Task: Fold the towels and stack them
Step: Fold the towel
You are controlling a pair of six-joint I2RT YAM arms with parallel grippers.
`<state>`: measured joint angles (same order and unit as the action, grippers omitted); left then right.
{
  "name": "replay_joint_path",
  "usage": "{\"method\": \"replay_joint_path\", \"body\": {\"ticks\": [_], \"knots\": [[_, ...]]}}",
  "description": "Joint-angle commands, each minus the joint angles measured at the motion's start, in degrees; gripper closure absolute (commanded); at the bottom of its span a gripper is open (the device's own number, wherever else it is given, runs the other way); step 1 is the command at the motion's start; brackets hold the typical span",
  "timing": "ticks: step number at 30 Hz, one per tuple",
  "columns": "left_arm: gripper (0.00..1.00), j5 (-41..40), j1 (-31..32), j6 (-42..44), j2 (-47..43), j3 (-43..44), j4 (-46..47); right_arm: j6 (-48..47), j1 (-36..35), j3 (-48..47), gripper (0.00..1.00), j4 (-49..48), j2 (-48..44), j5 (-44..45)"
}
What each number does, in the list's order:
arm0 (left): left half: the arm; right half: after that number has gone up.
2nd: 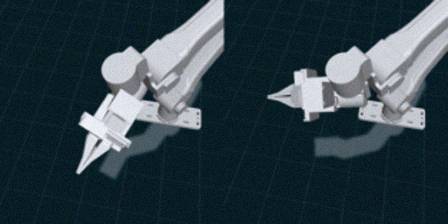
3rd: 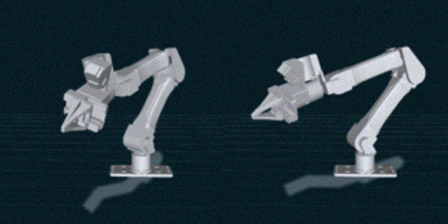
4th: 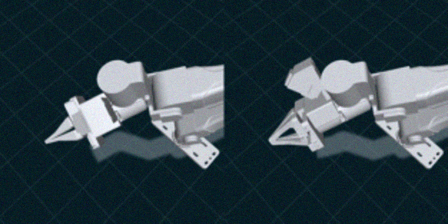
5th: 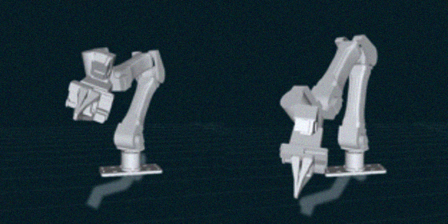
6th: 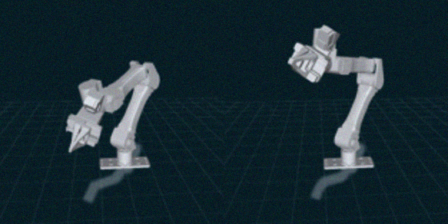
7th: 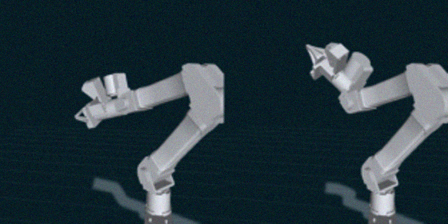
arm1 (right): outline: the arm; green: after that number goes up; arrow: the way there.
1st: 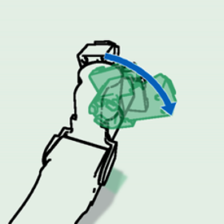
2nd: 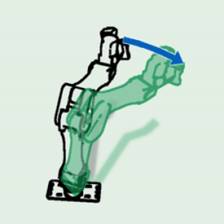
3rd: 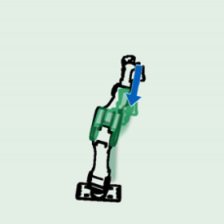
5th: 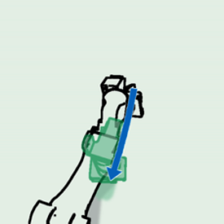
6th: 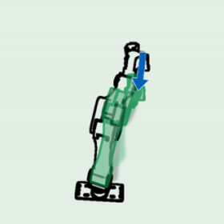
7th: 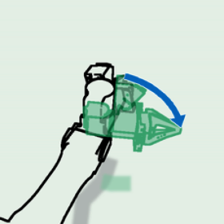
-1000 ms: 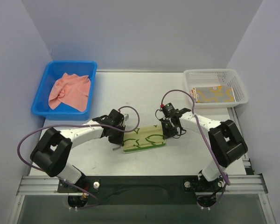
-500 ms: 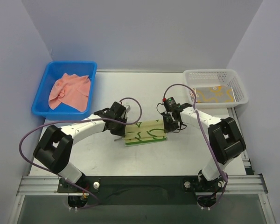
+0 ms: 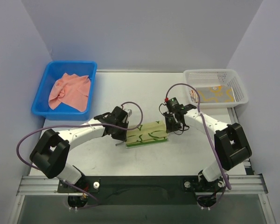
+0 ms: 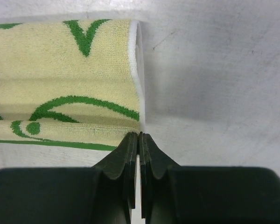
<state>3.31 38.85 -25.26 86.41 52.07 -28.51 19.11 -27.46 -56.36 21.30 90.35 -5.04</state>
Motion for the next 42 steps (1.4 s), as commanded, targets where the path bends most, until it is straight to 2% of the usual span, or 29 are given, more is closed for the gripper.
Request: {"method": "replay_joint_path", "body": {"ticks": [1, 6, 9, 10, 12, 13, 15, 16, 17, 20, 23, 25, 26, 30, 33, 36, 38, 42], "knots": [[1.00, -1.1, 1.1, -0.9, 0.1, -1.5, -0.3, 0.1, 0.2, 2.0, 1.00, 3.4, -1.0, 2.5], [0.97, -2.9, 1.1, -1.0, 2.2, -2.3, -0.1, 0.7, 0.0, 2.9, 1.00, 3.3, 0.4, 2.1], [0.81, -1.8, 1.2, -1.5, 1.0, -2.3, -0.8, 0.8, -0.1, 3.7, 0.96, 3.4, -0.9, 1.8], [0.79, -1.6, 1.4, -1.7, 0.2, -2.4, -1.1, 0.9, -0.2, 4.1, 0.89, 3.6, -1.7, 1.6], [0.63, -1.1, 2.0, -1.8, -2.8, -2.4, -2.2, 1.0, -0.5, 5.0, 0.80, 4.1, -5.2, 1.0], [0.58, -0.9, 2.2, -1.9, -4.0, -2.2, -2.7, 1.1, -0.9, 5.2, 0.70, 4.4, -6.7, 0.0], [0.43, 0.2, 2.6, -2.5, -8.2, -1.8, -4.3, 1.5, -2.6, 5.0, 0.59, 5.8, -11.4, -0.1], [0.38, 0.6, 2.9, -2.9, -9.7, -1.7, -4.6, 1.6, -3.2, 4.9, 0.52, 6.2, -13.0, 0.1], [0.36, 1.0, 3.1, -3.2, -11.1, -1.3, -5.1, 2.3, -3.7, 4.8, 0.51, 6.5, -15.9, 0.5], [0.36, 0.8, 3.2, -5.8, -15.7, -0.2, -4.8, 5.0, -4.7, 3.7, 0.52, 6.4, -19.6, 0.1], [0.37, -0.1, 3.2, -6.6, -15.6, 2.0, -2.8, 7.2, -5.1, 2.3, 0.57, 3.8, -19.2, 0.0], [0.42, -0.1, 3.2, -6.7, -12.3, 4.7, -1.6, 10.4, -5.1, 2.2, 0.60, 0.5, -17.8, 0.0], [0.44, 0.0, 3.2, -6.8, -10.8, 5.7, -0.9, 11.5, -5.1, 2.7, 0.64, -0.8, -16.4, 0.1], [0.51, 1.6, 3.5, -8.1, -2.6, 7.0, 2.1, 17.3, -4.9, 8.4, 0.70, -10.8, -13.1, -1.4], [0.59, 3.6, 4.2, -9.5, 0.7, 4.8, 2.4, 19.6, -4.6, 12.7, 0.71, -13.0, -11.2, -4.1], [0.67, 5.3, 5.0, -11.7, 1.0, -1.8, 5.4, 21.5, -4.4, 17.9, 0.71, -14.3, -11.7, -5.9], [0.69, 6.2, 5.0, -14.0, 0.8, -7.3, 8.6, 22.7, -3.7, 20.3, 0.71, -15.0, -12.6, -6.7], [0.69, 7.4, 5.0, -15.6, -0.9, -12.5, 11.2, 23.0, -2.1, 24.5, 0.71, -16.0, -14.2, -8.8]]}}
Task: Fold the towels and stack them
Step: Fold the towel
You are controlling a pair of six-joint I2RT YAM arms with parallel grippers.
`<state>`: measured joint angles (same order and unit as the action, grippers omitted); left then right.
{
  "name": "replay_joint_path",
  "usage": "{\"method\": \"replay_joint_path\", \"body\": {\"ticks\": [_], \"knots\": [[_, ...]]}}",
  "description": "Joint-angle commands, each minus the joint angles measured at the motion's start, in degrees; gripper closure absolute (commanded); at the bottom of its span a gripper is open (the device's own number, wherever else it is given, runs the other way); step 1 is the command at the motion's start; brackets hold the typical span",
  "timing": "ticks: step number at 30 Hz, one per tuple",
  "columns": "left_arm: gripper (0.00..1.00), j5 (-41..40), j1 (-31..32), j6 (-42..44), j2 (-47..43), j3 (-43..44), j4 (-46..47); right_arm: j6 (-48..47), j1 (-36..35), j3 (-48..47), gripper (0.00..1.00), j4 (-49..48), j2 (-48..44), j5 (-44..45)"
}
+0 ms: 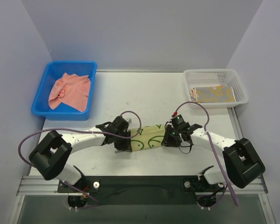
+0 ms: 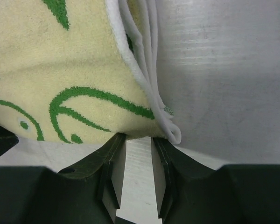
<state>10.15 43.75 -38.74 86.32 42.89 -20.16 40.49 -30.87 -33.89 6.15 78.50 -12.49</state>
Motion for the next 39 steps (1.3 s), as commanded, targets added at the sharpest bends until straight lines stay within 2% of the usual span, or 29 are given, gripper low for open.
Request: {"method": "replay_joint_path", "body": {"ticks": [1, 6, 7, 9, 10, 12, 16, 20, 26, 30, 34, 39], "knots": [[0.69, 0.6, 0.1, -2.0, -1.4, -3.5, 2.7, 1.7, 1.5, 2.2, 0.71, -0.8, -3.9, -1.5], [0.64, -1.4, 0.2, -1.5, -9.2, -0.9, -0.4, 2.6, 1.3, 0.6, 0.68, -1.3, -11.5, -3.2], [0.59, -2.1, 0.2, -1.7, -10.6, -0.3, -0.6, 2.8, 1.3, -0.3, 0.60, -1.9, -13.9, -3.2], [0.57, -4.4, 0.1, -2.5, -13.6, 2.1, -0.6, 4.2, 1.3, -0.8, 0.48, -5.7, -15.6, -3.0], [0.55, -5.3, 0.0, -2.7, -14.2, 3.0, 0.6, 5.1, 1.3, -0.7, 0.36, -8.5, -16.5, -2.5], [0.54, -7.4, -0.2, -3.3, -14.8, 4.6, 3.0, 7.0, 1.2, 0.3, 0.24, -17.2, -16.4, -1.6], [0.54, -9.4, -1.1, -5.6, -12.3, 5.4, 12.0, 11.5, -0.7, 1.9, 0.14, -33.0, -9.6, -0.1], [0.55, -9.7, -2.6, -9.9, -8.1, 0.7, 24.7, 13.1, -3.4, 3.9, 0.11, -50.8, -2.3, 2.2], [0.59, -8.2, -6.2, -11.9, 0.0, -7.6, 37.0, 14.5, -3.5, 6.8, 0.09, -66.1, 10.7, 3.5], [0.63, -6.7, -9.6, -14.3, 5.9, -13.3, 44.8, 19.5, -0.3, 11.8, 0.09, -78.8, 20.1, 2.6], [0.67, -5.8, -12.5, -16.7, 10.1, -18.0, 51.4, 19.8, 4.0, 17.0, 0.06, -83.7, 25.6, 3.1], [0.68, -4.9, -14.6, -17.0, 12.4, -19.4, 53.3, 20.6, 8.3, 21.5, 0.06, -85.8, 24.3, 3.9]]}}
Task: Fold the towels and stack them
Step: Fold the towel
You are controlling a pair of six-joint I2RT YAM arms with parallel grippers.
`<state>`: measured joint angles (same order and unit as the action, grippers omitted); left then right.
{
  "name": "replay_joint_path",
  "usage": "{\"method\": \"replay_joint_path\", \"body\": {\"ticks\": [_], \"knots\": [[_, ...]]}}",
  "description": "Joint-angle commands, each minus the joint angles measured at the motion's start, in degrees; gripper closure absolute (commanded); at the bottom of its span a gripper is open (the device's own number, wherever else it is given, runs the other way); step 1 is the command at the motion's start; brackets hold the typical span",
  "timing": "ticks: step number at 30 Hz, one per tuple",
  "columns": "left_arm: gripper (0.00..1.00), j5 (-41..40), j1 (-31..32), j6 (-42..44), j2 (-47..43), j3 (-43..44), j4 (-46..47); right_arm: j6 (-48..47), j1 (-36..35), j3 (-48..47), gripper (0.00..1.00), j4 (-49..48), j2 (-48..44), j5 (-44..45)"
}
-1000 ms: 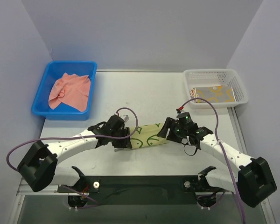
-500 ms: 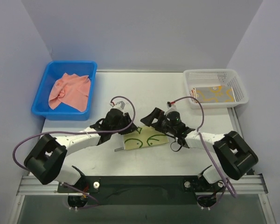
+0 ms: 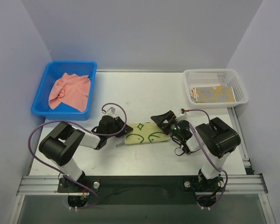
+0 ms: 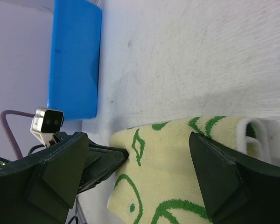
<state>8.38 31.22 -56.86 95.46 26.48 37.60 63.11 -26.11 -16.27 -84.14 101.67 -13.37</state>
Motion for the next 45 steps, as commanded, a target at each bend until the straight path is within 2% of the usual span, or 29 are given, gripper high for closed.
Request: {"method": "replay_joint_path", "body": {"ticks": [1, 9, 16, 19, 24, 29, 34, 39, 42, 44, 45], "knots": [[0.68, -2.8, -2.5, 1.3, 3.2, -2.8, -4.5, -1.9, 4.1, 4.1, 0.06, 4.9, 0.5, 4.6], [0.67, 3.2, -3.8, 5.7, -2.3, 2.9, -6.9, -3.2, 5.8, 2.0, 0.05, 11.4, -10.3, -1.2], [0.63, 2.5, -1.1, 9.9, -14.1, 7.8, -19.6, -5.5, 4.4, 0.1, 0.05, 23.8, -24.9, -3.8], [0.63, 0.5, 0.4, 10.3, -18.7, 8.8, -25.5, -4.8, 3.0, 0.4, 0.05, 25.7, -28.0, -5.7], [0.64, -2.0, 5.5, 8.4, -21.1, 4.5, -26.9, -3.4, 0.4, 4.8, 0.07, 24.1, -28.2, -6.1], [0.68, -2.6, 5.5, 4.7, -15.5, -2.2, -22.6, -0.6, 0.0, 10.2, 0.09, 16.7, -22.3, -4.3], [0.71, -1.8, 1.0, 3.1, -11.4, -4.5, -21.5, 3.4, 3.1, 15.7, 0.10, 7.7, -14.2, -3.9], [0.72, -1.4, -1.6, 3.6, -13.9, -6.2, -21.7, 6.3, 5.6, 18.8, 0.10, -0.8, -10.1, -5.3], [0.71, -2.6, -2.3, 4.9, -16.2, -5.3, -25.3, 7.1, 6.2, 19.1, 0.09, -2.1, -12.7, -6.3], [0.71, -3.2, -2.8, 6.7, -17.5, -4.3, -27.0, 6.3, 6.9, 18.3, 0.09, 1.8, -15.7, -6.9], [0.71, -3.5, -2.8, 8.3, -17.9, -3.7, -29.2, 5.6, 6.9, 17.8, 0.09, 4.3, -20.2, -7.2]]}}
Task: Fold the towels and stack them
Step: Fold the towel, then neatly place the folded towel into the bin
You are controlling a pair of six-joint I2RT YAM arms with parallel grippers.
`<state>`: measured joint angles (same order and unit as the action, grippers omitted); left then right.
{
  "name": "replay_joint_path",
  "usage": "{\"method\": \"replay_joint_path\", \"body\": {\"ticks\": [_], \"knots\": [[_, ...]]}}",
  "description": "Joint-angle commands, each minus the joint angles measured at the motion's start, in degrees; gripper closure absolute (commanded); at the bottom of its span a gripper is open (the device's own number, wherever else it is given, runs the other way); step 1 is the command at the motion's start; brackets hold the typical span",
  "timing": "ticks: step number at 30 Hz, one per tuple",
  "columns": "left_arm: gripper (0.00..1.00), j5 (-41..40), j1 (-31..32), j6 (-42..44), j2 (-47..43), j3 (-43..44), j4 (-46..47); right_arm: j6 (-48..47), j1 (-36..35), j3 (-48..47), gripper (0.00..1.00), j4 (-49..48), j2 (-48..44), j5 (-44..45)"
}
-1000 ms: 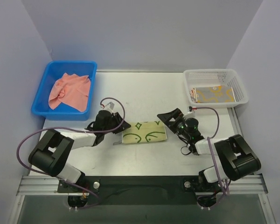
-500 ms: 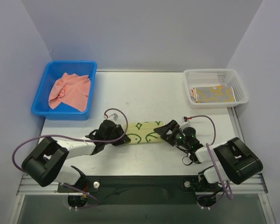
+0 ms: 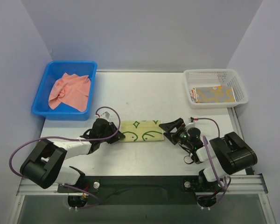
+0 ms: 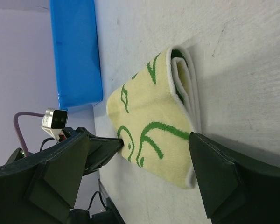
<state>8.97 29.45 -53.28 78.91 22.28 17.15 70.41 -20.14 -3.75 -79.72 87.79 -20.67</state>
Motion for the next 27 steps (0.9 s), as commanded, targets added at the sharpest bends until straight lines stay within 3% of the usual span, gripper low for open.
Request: {"method": "replay_joint_path", "body": {"ticks": [1, 3, 4, 6, 7, 9, 12, 20, 25, 27], "knots": [[0.68, -5.3, -1.1, 5.5, -2.3, 2.1, -10.2, -3.9, 1.2, 4.6, 0.09, 7.1, -9.3, 0.0], [0.65, -5.7, -1.1, 7.5, -3.2, 4.2, -14.4, -7.6, 1.2, 0.3, 0.08, 18.0, -19.9, 0.3], [0.62, -6.9, -1.1, 9.7, -4.4, 6.8, -16.2, -10.5, 1.2, -1.8, 0.06, 33.4, -24.0, 2.3], [0.56, -8.6, -0.3, 13.1, -5.6, 9.8, -21.7, -19.7, 1.1, -9.3, 0.01, 49.4, -34.5, 6.1], [0.54, -10.0, 0.2, 14.2, -6.7, 11.3, -23.6, -21.8, 1.2, -11.5, 0.01, 61.1, -36.9, 8.9], [0.45, -14.0, 3.2, 17.7, -7.2, 16.6, -28.7, -28.6, 2.8, -18.5, 0.00, 75.2, -40.4, 11.0], [0.34, -21.2, 10.1, 22.5, -6.6, 24.6, -34.0, -35.1, 4.8, -27.8, 0.00, 91.6, -39.5, 14.8], [0.11, -36.2, 29.3, 32.3, 6.0, 40.3, -41.6, -42.7, 11.1, -35.0, 0.00, 105.6, -38.6, 18.3], [0.10, -41.7, 37.9, 37.8, 19.6, 52.0, -45.0, -44.6, 14.9, -34.8, 0.00, 108.3, -38.8, 17.9], [0.14, -43.1, 40.8, 39.8, 23.4, 55.7, -46.3, -44.1, 15.6, -33.6, 0.00, 108.6, -39.8, 17.8]]}}
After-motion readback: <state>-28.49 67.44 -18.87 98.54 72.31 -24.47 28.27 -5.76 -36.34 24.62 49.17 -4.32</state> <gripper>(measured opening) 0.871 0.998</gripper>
